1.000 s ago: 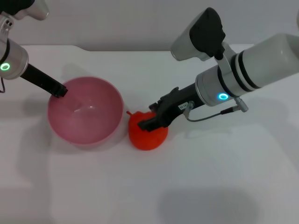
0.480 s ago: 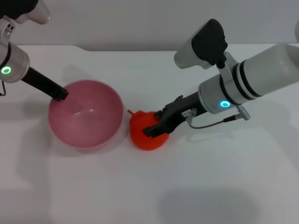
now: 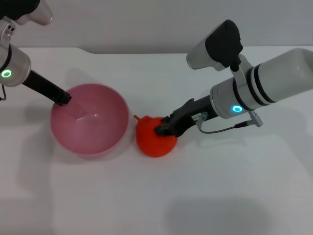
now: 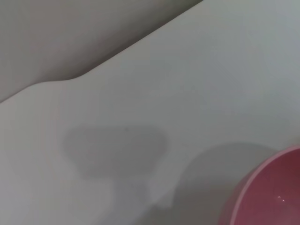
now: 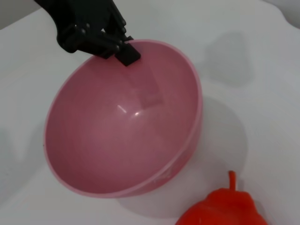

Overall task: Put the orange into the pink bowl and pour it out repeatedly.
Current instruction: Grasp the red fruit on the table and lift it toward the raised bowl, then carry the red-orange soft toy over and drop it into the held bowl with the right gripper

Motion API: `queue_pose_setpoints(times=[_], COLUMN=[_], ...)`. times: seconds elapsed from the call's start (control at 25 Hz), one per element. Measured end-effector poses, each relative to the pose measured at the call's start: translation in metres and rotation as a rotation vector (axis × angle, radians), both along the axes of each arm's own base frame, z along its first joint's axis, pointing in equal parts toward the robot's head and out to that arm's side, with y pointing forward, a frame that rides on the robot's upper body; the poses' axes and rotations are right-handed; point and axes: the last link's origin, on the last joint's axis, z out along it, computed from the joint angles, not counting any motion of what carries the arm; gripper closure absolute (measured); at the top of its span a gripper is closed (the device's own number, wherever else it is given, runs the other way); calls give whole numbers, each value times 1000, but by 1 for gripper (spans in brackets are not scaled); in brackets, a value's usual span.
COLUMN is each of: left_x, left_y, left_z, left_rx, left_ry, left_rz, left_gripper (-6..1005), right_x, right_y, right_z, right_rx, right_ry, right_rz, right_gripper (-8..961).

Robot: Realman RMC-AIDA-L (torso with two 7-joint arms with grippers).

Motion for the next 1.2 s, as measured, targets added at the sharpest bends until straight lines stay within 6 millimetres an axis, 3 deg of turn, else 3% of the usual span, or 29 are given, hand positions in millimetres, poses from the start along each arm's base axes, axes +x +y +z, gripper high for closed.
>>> queue_pose_setpoints(times=[0.52, 0.76, 1.2], left_x=[1, 1, 2], left_y=[1, 1, 1], left_z=[0, 1, 0], left_rx=[8, 9, -6], left_ry=[0, 2, 7], left_rz=[-7, -14, -27], left_gripper=[957, 957, 957], right_x=[0, -4, -35], right_y=[3, 5, 20], right_z=[3, 12, 91], right_rx=[15, 51, 335], right_ry=[-5, 21, 54], right_rz=[6, 29, 139], right_gripper=[835, 917, 918])
